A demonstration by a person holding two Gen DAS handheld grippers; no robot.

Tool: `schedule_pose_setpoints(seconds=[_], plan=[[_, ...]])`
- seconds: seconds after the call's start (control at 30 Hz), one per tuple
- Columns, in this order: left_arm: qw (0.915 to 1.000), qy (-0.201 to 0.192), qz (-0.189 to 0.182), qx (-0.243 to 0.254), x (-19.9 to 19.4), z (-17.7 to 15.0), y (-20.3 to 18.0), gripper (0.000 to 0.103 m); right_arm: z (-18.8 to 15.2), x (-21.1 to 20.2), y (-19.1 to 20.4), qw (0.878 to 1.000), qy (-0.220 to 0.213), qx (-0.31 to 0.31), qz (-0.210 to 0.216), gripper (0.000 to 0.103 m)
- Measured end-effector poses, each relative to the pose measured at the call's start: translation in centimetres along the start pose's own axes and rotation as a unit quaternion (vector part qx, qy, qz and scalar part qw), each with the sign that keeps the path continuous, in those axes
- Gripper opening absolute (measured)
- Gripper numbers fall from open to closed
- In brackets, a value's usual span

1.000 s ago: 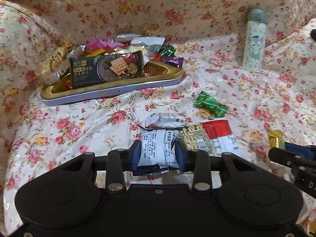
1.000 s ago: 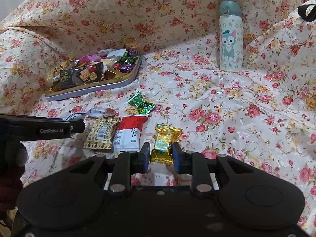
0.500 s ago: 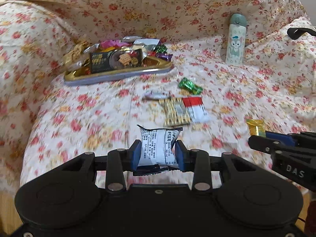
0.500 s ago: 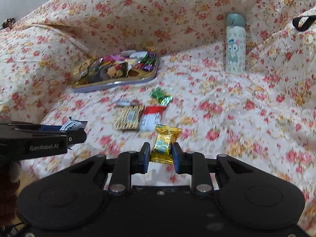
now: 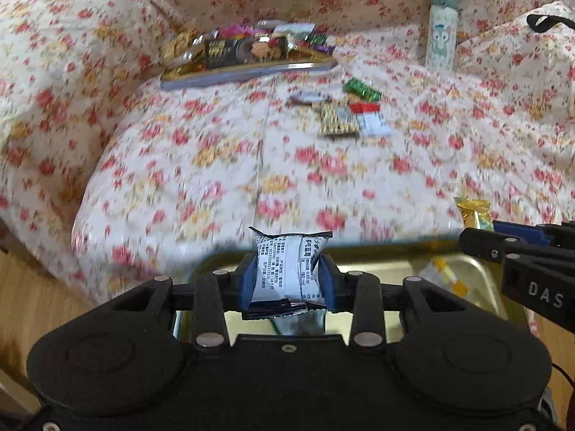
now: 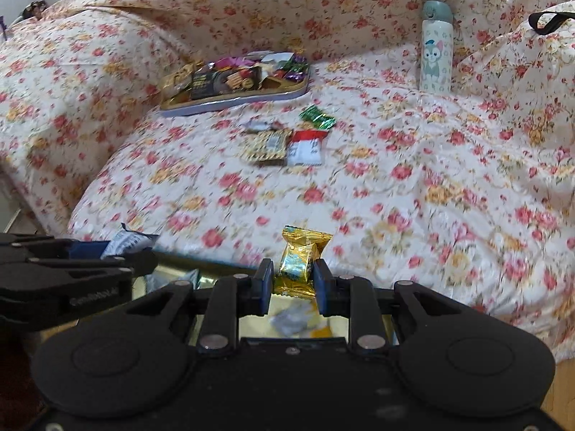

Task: Organize snacks
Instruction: 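Carry both held packets over the large gold tin tray, then open left tool to drop white packet while right tool releases gold candy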

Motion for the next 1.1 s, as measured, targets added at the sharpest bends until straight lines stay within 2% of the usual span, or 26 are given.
schedule_pose_setpoints(seconds=[0.23, 0.47, 0.73, 0.9, 1.1], plan=[[0.9995, 0.02, 0.011, -0.019, -0.5, -2.6, 0.2, 0.045, -1.9, -1.7, 0.9, 1.0, 0.004, 0.0, 0.018, 0.026], [0.9991, 0.029, 0.016, -0.026, -0.9, -3.8, 0.3, 0.045, -3.2, -2.8, 0.5, 1.0, 0.008, 0.012, 0.022, 0.026], [0.9983, 0.047, -0.025, -0.025, -0.7, -4.8, -1.7, 0.045, -4.9, -3.8, -1.3, 1.0, 0.016, 0.003, -0.002, 0.026], [0.9968, 0.065, -0.044, -0.014, -0.4, -5.7, -3.3, 0.045, -6.4, -3.9, -1.9, 0.999, 0.039, -0.022, -0.011, 0.026], [0.9961, 0.074, -0.047, -0.001, -0.3, -6.4, -3.8, 0.045, -7.6, -3.3, -2.2, 0.997, 0.061, -0.034, -0.013, 0.026]])
Point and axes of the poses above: each gripper's, at about its wrist camera, not at the fingertips, and x roughly the way its jaws point, y to its left, z to its top, the point moved 8 cm from there along x, roughly the way its jaws point, and after that the axes turned 2 degrees about -y, right-handed, at the moved point
